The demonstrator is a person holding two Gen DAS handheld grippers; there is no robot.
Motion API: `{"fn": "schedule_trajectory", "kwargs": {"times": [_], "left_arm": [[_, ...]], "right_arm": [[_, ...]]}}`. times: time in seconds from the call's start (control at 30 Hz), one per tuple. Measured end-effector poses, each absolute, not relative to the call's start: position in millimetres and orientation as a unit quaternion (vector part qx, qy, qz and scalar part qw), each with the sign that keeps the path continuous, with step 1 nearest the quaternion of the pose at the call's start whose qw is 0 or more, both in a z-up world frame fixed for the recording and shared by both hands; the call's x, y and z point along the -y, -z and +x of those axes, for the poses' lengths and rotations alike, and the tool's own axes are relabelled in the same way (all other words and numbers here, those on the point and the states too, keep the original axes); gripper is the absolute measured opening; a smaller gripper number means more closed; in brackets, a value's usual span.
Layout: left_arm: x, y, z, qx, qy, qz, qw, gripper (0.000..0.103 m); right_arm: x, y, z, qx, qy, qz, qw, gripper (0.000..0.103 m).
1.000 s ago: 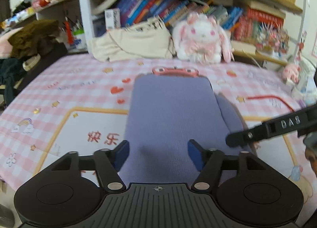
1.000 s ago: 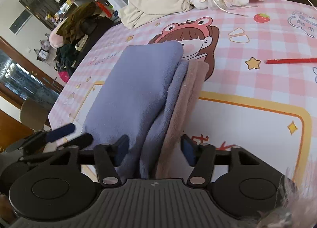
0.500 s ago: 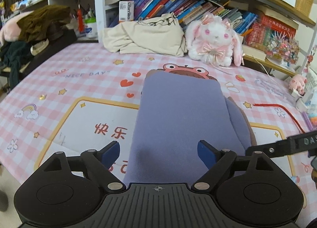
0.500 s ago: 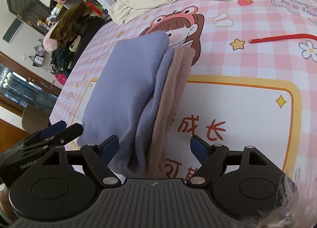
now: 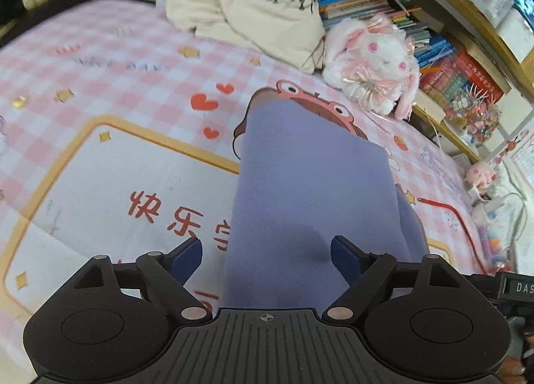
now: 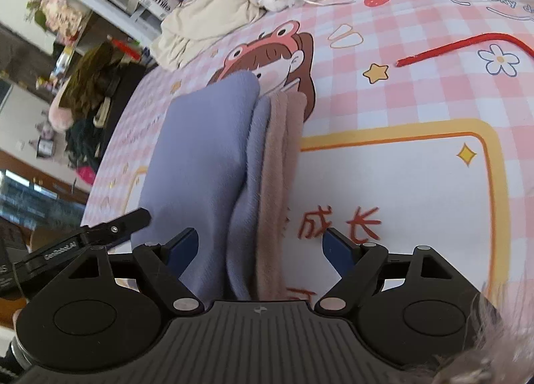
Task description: Fold clothes
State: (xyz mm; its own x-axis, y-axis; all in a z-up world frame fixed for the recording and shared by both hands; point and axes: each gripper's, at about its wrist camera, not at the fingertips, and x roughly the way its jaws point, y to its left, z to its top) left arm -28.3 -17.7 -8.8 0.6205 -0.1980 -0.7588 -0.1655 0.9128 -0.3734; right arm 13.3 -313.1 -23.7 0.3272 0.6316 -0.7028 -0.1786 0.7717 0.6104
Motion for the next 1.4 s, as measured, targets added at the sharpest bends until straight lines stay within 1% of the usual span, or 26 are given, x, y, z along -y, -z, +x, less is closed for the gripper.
{"fn": "schedule_trajectory", "kwargs": {"times": [0.13,0.3,0.33,0.37,0.43,0.47,0.5,0.57,0.6,0.67,0.73,0.8,0.83,0.9,0.93,0.97,1.0,1.13,1.17,1.2,1.23,1.27,1.3,1.33,1.4], "left_arm": [[3,18,-12,-0.452,0.046,-0.234,0.860,0.085],[-9,30,-5,-0.456,0.070,-0.280,0.842,0.084],[-10,32,-5,-0.455,0.075,-0.288,0.840,0.083],[-11,33,-5,-0.454,0.079,-0.295,0.837,0.080],[-14,37,-5,-0.451,0.088,-0.311,0.832,0.071],[-15,39,-5,-0.450,0.092,-0.318,0.829,0.061],[-16,40,-5,-0.449,0.096,-0.323,0.827,0.058],[-6,33,-7,-0.445,0.091,-0.282,0.845,0.053],[2,26,-8,-0.441,0.091,-0.247,0.858,0.051],[18,13,-10,-0.431,0.091,-0.180,0.880,0.049],[29,5,-11,-0.423,0.095,-0.135,0.891,0.049],[27,6,-6,-0.433,0.098,-0.139,0.885,0.050],[21,8,-4,-0.442,0.097,-0.155,0.878,0.051],[8,15,1,-0.457,0.095,-0.198,0.862,0.059],[2,19,2,-0.463,0.095,-0.215,0.855,0.062],[-2,22,4,-0.469,0.096,-0.225,0.849,0.069],[-7,26,6,-0.475,0.097,-0.235,0.842,0.074],[-13,31,13,-0.481,0.112,-0.248,0.833,0.076],[-11,32,15,-0.482,0.117,-0.244,0.833,0.076],[-9,32,17,-0.483,0.123,-0.241,0.833,0.075],[-7,32,19,-0.483,0.129,-0.239,0.832,0.072],[-4,31,19,-0.482,0.133,-0.232,0.835,0.062],[0,30,18,-0.480,0.136,-0.223,0.838,0.060],[6,25,17,-0.474,0.136,-0.196,0.847,0.059],[18,17,13,-0.462,0.136,-0.144,0.864,0.057]], "right_arm": [[303,31,17,-0.531,-0.233,0.239,0.779,0.076],[290,33,20,-0.536,-0.218,0.233,0.782,0.068],[288,33,21,-0.536,-0.216,0.231,0.783,0.062],[285,32,21,-0.534,-0.215,0.225,0.786,0.054],[279,30,20,-0.528,-0.217,0.209,0.794,0.053],[276,28,19,-0.525,-0.217,0.202,0.798,0.052],[273,27,18,-0.522,-0.218,0.194,0.801,0.048],[267,24,17,-0.516,-0.219,0.178,0.809,0.037],[262,21,15,-0.508,-0.224,0.159,0.816,0.035],[251,14,9,-0.487,-0.235,0.104,0.835,0.031],[244,11,4,-0.476,-0.239,0.070,0.843,0.031],[247,15,5,-0.478,-0.237,0.079,0.842,0.031],[251,18,7,-0.483,-0.235,0.096,0.838,0.033],[258,22,12,-0.494,-0.225,0.126,0.830,0.041],[258,23,13,-0.500,-0.218,0.135,0.827,0.049],[259,24,14,-0.504,-0.212,0.140,0.825,0.054],[260,25,16,-0.508,-0.209,0.150,0.822,0.055],[267,32,22,-0.524,-0.198,0.206,0.802,0.057],[269,33,23,-0.525,-0.195,0.221,0.798,0.057],[269,33,24,-0.527,-0.194,0.230,0.795,0.054],[268,33,25,-0.530,-0.194,0.233,0.792,0.046],[266,32,25,-0.530,-0.193,0.231,0.793,0.042],[262,29,23,-0.525,-0.193,0.219,0.799,0.040],[256,24,21,-0.518,-0.196,0.197,0.809,0.035],[242,15,14,-0.496,-0.205,0.132,0.833,0.033]]}}
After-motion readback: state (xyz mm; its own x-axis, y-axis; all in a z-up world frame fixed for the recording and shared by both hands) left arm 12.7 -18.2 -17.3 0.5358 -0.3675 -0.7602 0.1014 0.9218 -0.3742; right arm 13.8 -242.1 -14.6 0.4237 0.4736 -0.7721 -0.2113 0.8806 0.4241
